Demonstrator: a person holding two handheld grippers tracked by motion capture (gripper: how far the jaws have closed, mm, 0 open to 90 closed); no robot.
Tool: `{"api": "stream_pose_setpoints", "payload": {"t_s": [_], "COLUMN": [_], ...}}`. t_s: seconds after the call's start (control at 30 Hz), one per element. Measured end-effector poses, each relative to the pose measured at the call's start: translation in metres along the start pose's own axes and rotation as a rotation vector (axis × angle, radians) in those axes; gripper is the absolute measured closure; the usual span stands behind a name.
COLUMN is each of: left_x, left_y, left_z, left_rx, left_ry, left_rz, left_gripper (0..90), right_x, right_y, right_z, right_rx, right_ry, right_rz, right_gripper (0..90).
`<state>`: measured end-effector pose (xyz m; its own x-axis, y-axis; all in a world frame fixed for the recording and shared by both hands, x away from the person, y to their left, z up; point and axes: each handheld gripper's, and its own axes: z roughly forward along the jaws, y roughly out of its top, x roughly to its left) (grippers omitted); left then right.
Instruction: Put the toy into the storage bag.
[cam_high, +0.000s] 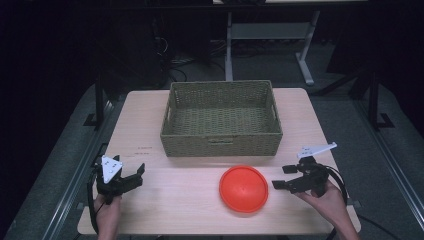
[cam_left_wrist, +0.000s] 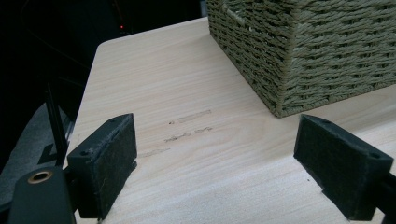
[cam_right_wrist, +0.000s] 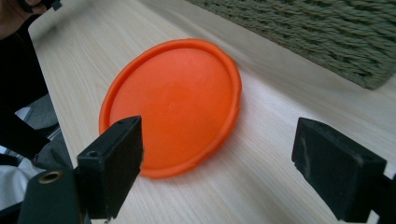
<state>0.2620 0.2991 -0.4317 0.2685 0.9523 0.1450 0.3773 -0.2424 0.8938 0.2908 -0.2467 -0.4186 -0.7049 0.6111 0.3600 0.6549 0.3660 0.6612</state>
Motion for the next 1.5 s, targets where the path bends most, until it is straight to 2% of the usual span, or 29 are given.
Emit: {"api": "stream_pose_setpoints", "payload": {"t_s": [0.23,0.43,0.6,0.9,1.07,1.3,1.5], "left_x": [-0.001,-0.001,0.0,-0.001,-0.001,-0.001,-0.002], "left_y": [0.0,0.0,0.0,0.001,0.001,0.001,0.002], "left_z": [0.001,0.0,0.0,0.0,0.0,0.002,0.001], "left_rx": [0.002,0.004,0.008,0.003,0.006,0.005,0.014], "left_ry": [-0.003,-0.001,0.001,0.0,-0.005,-0.008,-0.006], "left_rz": [0.003,0.002,0.004,0.0,0.015,0.008,0.025], "left_gripper": [12.7,12.7,12.7,12.7,12.7,12.7,12.7], "right_x": [0.005,0.003,-0.002,0.001,0.002,-0.001,-0.002], "right_y": [0.011,0.014,0.011,0.008,0.008,0.005,0.004], "right_z": [0.019,0.033,0.044,0.053,0.058,0.062,0.066], "right_rx": [0.057,0.081,0.099,0.112,0.123,0.136,0.142], "right_ry": [-0.01,-0.025,-0.025,-0.025,-0.02,-0.012,0.001], "right_rz": [-0.014,-0.029,0.001,0.014,0.005,0.012,0.01], "right_gripper": [16.5,22.1,23.5,27.1,32.9,38.8,45.1]}}
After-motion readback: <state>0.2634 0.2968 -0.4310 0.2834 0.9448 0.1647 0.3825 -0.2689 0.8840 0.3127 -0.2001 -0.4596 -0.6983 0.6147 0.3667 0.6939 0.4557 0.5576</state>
